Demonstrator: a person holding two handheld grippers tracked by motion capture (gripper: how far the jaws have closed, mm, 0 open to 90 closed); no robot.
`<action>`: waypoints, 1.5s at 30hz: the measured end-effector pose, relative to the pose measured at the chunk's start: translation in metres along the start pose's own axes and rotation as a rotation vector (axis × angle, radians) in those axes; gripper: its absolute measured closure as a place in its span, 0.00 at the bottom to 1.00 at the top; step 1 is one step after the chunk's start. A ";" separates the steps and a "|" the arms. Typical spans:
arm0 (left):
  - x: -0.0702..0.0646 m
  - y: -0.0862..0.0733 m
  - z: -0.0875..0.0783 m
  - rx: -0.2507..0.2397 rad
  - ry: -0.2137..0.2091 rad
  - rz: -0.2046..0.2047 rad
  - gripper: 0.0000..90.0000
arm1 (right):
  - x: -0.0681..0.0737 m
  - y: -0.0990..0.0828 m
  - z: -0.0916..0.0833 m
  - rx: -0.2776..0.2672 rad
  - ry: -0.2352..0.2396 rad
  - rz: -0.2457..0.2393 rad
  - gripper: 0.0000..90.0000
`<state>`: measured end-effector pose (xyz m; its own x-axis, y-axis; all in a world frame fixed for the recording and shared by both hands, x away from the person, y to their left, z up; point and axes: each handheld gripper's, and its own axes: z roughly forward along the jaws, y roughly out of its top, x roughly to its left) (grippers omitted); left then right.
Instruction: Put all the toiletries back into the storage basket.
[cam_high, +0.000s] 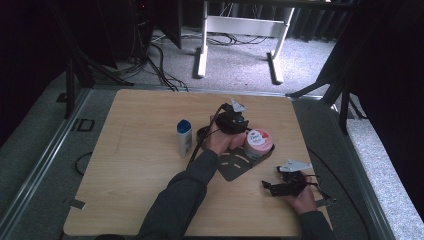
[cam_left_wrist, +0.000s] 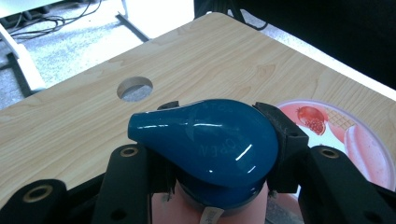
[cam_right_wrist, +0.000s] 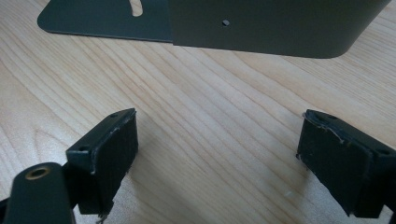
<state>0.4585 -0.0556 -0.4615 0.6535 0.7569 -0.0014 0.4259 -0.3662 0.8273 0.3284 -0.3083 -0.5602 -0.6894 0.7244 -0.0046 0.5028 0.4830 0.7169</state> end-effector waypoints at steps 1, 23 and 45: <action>0.000 0.000 0.000 -0.001 -0.001 -0.001 0.59 | 0.000 0.000 0.000 0.001 0.000 0.000 0.13; 0.003 0.003 0.008 -0.008 0.022 -0.072 0.59 | 0.000 0.000 0.000 0.000 0.000 -0.001 0.13; 0.001 0.009 0.010 -0.023 0.038 -0.078 0.59 | 0.000 0.000 0.000 0.000 -0.001 0.000 0.13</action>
<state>0.4692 -0.0633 -0.4599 0.5941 0.8031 -0.0455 0.4602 -0.2929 0.8381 0.3285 -0.3083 -0.5602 -0.6892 0.7245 -0.0054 0.5026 0.4834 0.7167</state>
